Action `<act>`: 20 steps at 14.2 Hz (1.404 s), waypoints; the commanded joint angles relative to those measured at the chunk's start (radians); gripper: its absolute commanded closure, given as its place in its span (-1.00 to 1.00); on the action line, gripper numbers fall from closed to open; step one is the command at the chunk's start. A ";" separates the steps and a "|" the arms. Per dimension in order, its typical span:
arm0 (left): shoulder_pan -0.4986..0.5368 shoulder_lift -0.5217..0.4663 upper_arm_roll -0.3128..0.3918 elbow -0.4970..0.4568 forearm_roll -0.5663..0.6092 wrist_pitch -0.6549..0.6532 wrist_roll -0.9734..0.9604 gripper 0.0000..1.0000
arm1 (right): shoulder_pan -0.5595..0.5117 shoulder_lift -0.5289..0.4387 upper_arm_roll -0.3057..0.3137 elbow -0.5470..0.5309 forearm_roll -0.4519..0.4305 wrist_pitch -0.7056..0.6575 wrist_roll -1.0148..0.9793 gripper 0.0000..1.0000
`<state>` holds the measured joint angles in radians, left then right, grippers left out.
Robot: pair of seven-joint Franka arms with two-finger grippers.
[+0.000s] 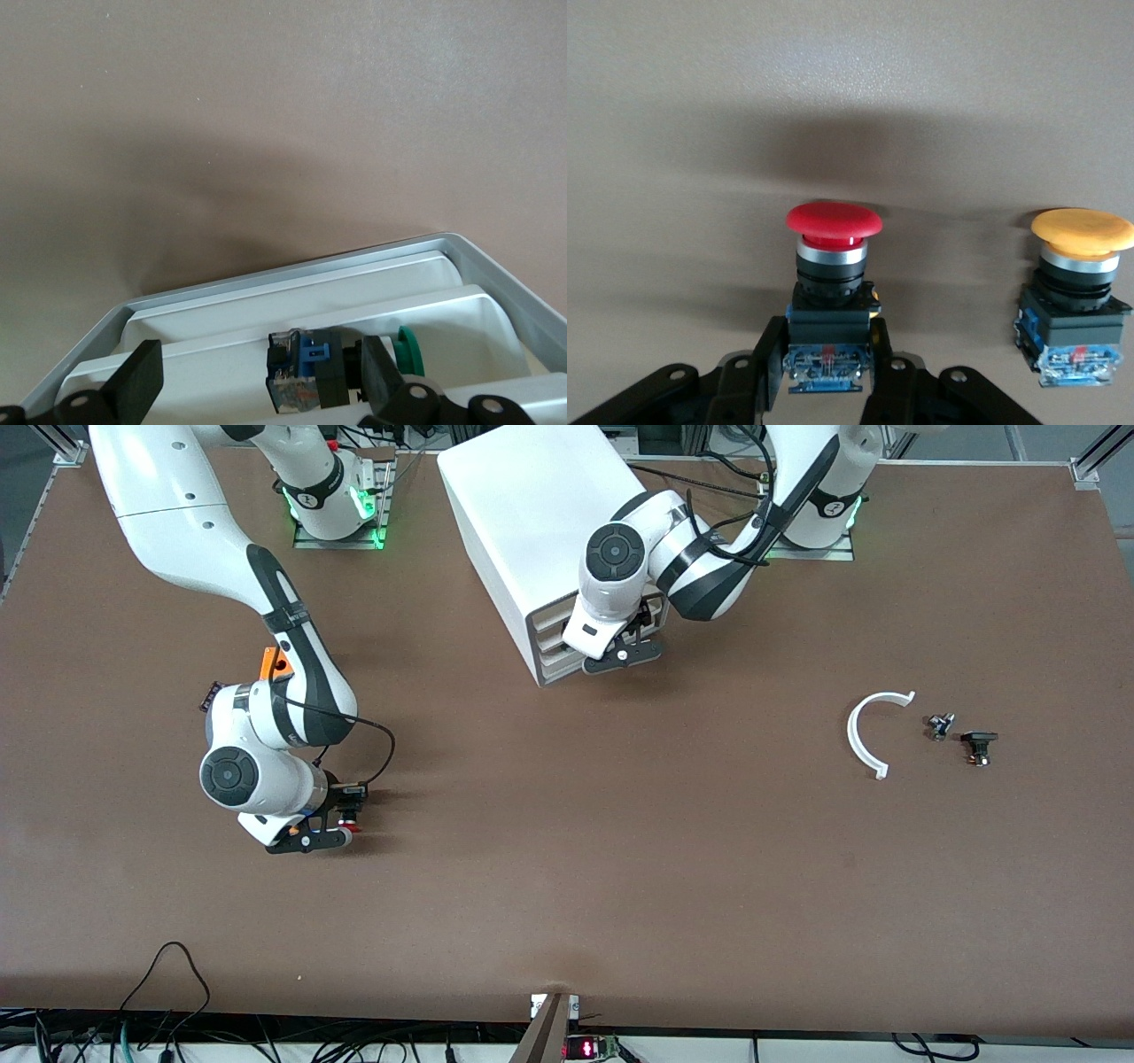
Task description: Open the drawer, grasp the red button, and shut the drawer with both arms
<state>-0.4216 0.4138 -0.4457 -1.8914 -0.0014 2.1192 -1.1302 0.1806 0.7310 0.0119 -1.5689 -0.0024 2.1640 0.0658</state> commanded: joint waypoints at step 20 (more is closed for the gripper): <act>0.446 -0.073 -0.008 0.332 0.115 -0.342 0.657 -0.99 | -0.124 -0.381 -0.023 -0.023 0.042 -0.277 -0.044 -1.00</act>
<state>-0.0035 0.3495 -0.4450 -1.6311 0.0685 1.8738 -0.5675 0.0701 0.4453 -0.0172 -1.5550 0.0106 1.9586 0.0207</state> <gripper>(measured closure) 0.000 0.000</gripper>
